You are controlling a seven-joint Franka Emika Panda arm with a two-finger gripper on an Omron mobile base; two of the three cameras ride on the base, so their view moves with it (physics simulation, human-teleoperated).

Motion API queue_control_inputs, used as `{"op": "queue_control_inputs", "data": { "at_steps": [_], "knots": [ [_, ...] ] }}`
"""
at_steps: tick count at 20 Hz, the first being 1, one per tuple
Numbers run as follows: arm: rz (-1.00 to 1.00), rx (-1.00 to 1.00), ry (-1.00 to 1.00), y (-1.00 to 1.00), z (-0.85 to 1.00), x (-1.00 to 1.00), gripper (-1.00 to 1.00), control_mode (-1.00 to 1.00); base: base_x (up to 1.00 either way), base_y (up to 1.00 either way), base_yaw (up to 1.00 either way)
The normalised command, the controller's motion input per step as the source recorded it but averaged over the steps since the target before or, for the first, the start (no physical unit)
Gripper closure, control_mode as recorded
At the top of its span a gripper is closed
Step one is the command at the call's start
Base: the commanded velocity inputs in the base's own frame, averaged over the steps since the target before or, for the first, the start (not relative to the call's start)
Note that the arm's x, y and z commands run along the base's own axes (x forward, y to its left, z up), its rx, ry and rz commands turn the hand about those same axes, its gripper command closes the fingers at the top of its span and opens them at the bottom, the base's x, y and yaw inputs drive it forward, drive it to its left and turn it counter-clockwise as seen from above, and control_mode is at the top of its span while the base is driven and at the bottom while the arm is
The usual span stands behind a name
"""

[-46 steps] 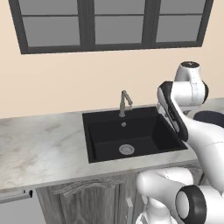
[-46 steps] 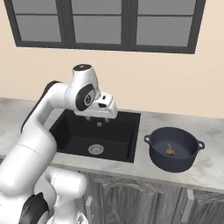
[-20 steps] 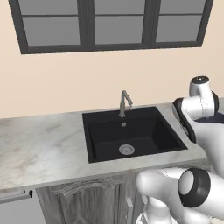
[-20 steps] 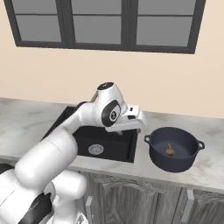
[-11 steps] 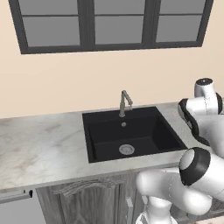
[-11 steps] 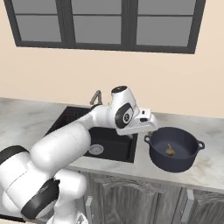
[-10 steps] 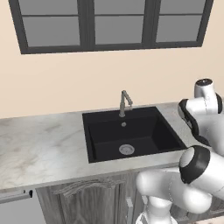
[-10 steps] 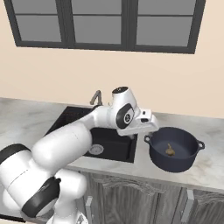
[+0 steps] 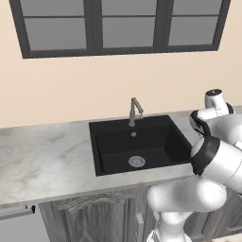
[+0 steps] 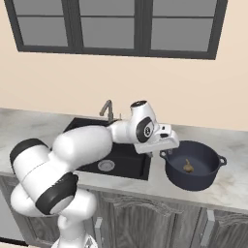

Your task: Dump the garlic from the pot into the sink. Then turn on the water and wash the garlic. Then turn off the water and put the garlic back in the pot.

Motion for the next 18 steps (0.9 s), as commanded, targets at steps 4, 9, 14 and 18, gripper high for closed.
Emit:
{"op": "queue_control_inputs", "data": {
  "at_steps": [4, 9, 14, 18],
  "knots": [
    [-0.03, 0.00, 0.10, -0.03, -0.12, 0.26, -1.00, -1.00, 0.00, 0.00, 0.00],
    [-0.02, 0.00, 0.04, -0.02, -0.15, 0.18, -1.00, -1.00, 0.00, 0.00, 0.00],
    [-0.02, 0.00, 0.00, -0.07, -0.22, 0.13, -1.00, -1.00, 0.00, 0.00, 0.00],
    [-0.01, 0.00, 0.00, -0.08, -0.31, 0.09, -1.00, -1.00, 0.00, 0.00, 0.00]
  ]
}}
